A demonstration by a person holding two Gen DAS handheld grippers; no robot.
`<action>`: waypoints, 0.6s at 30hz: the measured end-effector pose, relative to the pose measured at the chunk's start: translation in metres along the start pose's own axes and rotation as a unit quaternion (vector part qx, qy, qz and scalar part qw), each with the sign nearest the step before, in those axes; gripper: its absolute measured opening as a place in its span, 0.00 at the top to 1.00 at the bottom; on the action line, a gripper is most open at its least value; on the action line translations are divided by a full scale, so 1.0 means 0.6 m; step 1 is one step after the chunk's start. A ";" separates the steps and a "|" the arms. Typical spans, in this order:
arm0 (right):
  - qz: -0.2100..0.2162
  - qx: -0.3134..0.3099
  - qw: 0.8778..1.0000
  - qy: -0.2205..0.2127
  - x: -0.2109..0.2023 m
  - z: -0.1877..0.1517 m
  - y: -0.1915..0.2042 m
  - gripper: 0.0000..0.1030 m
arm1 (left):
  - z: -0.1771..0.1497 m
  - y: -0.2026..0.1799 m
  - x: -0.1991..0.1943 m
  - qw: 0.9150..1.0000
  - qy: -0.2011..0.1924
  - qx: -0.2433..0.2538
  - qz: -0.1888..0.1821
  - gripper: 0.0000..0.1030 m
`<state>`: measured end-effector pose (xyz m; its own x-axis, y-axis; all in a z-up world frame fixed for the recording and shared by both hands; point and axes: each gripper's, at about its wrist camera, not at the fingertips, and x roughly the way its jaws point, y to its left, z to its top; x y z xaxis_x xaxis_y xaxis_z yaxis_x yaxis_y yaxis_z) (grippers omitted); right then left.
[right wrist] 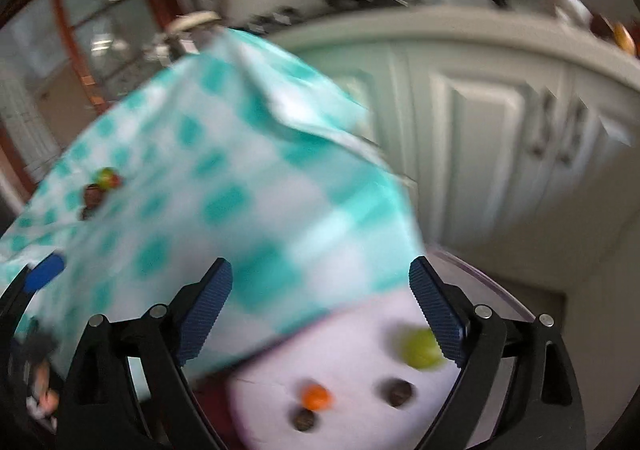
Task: Organize fruits
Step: 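Open the right tool dropping the green fruit while the left tool drops the mandarin, then move the right tool back to the table and grasp the red tomato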
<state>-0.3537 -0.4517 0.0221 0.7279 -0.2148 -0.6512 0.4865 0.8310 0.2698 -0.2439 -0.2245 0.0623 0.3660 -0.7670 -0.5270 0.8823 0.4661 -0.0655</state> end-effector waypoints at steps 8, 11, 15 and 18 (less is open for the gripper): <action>0.067 -0.101 0.992 0.045 0.080 -0.007 0.250 0.14 | -0.023 0.340 -0.074 0.948 -0.012 -0.202 0.245 0.02; 0.072 -0.145 0.985 0.062 0.126 -0.023 0.323 0.14 | -0.046 0.452 -0.094 0.906 -0.011 -0.288 0.310 0.02; 0.074 -0.193 0.976 0.069 0.209 -0.024 0.418 0.14 | -0.070 0.590 -0.124 0.841 -0.036 -0.408 0.354 0.02; 0.085 -0.197 0.972 0.092 0.276 0.006 0.479 0.14 | -0.074 0.662 -0.129 0.813 -0.050 -0.440 0.379 0.02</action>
<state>-0.0920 -0.2502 -0.0057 0.6654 0.0090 -0.7464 0.1168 0.9864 0.1161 0.0653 0.0394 0.0395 0.7665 -0.1240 -0.6302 -0.1443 0.9228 -0.3572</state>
